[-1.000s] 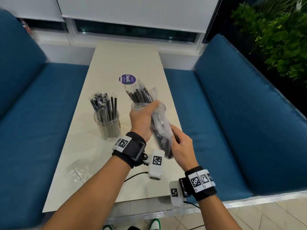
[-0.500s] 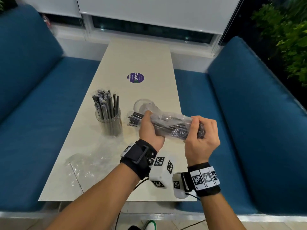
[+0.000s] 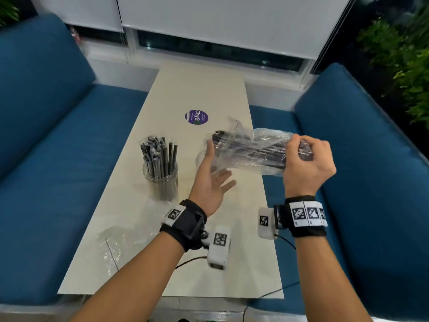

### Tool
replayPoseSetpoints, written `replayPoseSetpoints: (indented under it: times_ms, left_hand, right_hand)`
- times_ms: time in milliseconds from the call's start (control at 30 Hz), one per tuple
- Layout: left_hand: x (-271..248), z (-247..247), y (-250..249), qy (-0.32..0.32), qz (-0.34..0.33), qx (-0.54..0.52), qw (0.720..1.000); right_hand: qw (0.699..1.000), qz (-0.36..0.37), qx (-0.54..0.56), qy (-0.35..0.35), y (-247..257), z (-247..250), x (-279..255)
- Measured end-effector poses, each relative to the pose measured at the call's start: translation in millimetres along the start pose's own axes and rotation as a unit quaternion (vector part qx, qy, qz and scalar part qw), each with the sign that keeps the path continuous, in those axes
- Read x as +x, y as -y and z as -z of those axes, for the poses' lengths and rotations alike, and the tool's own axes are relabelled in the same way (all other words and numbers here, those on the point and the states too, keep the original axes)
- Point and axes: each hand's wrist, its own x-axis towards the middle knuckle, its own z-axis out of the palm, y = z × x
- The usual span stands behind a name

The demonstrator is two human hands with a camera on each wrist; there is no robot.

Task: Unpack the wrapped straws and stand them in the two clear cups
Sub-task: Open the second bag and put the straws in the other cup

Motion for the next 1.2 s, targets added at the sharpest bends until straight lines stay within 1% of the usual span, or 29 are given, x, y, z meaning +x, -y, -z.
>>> replayPoseSetpoints:
  times_ms: [67,100,133,167,200,233,267,300,367,500,600,733,767,800,867,933,1000,1067,1100,1133,1167,1200]
  left_hand:
    - [5,17,4,-0.067,-0.051,0.092,0.992]
    - [10,25,7,-0.117,-0.08,0.171,0.975]
    - [16,33,10,-0.167,-0.106,0.267,0.943]
    - [23,40,12,-0.195,-0.122,0.364,0.903]
    - [30,44,14,-0.201,-0.137,0.447,0.861]
    - [37,47,15,-0.192,-0.149,0.509,0.826]
    - [44,48,16,-0.179,-0.162,0.549,0.8]
    - [51,49,14,-0.166,-0.171,0.573,0.784]
    - [65,51,12,-0.141,-0.183,0.599,0.766]
    - [83,61,12,-0.108,-0.219,0.602,0.761]
    - [86,72,15,-0.099,-0.253,0.597,0.754]
    - [84,76,16,-0.087,-0.271,0.595,0.751]
    - [84,76,16,-0.082,-0.27,0.598,0.75]
    - [85,75,15,-0.075,-0.266,0.601,0.75]
    - [86,74,13,-0.063,-0.257,0.605,0.751]
    - [86,73,12,-0.064,-0.252,0.603,0.754]
    - [87,73,12,-0.074,-0.25,0.603,0.754]
    - [89,73,11,-0.077,-0.245,0.606,0.752]
    - [91,73,11,-0.077,-0.243,0.61,0.751]
    - [91,74,11,-0.077,-0.241,0.612,0.75]
    - [92,74,11,-0.077,-0.238,0.61,0.752]
    - [91,74,12,-0.074,-0.239,0.608,0.754]
  right_hand:
    - [1.0,0.019,-0.008,0.003,-2,-8,10]
    - [0.999,0.032,-0.009,0.014,-2,-13,13]
    - [0.998,0.048,-0.01,0.032,-2,-18,14]
    - [0.996,0.065,-0.012,0.054,-1,-23,12]
    - [0.993,0.082,-0.015,0.078,0,-28,9]
    - [0.99,0.097,-0.02,0.105,1,-32,5]
    - [0.985,0.109,-0.025,0.132,2,-35,1]
    - [0.981,0.115,-0.03,0.156,3,-38,-4]
    - [0.974,0.111,-0.036,0.191,4,-40,-11]
    - [0.969,0.111,-0.048,0.217,8,-43,-15]
    - [0.965,0.107,-0.064,0.232,8,-50,-7]
    - [0.967,0.09,-0.108,0.214,7,-66,8]
    - [0.962,0.095,-0.119,0.228,10,-71,10]
    - [0.951,0.101,-0.13,0.26,13,-75,11]
    - [0.918,0.101,-0.164,0.346,25,-82,13]
    - [0.893,0.1,-0.191,0.396,36,-90,19]
    - [0.871,0.068,-0.185,0.45,49,-95,25]
    - [0.852,0.007,-0.139,0.504,58,-96,29]
    - [0.844,-0.01,-0.12,0.523,59,-95,29]
    - [0.839,-0.008,-0.115,0.532,60,-93,29]
    - [0.844,0.0,-0.109,0.525,59,-91,28]
    - [0.865,0.005,-0.097,0.493,57,-87,28]
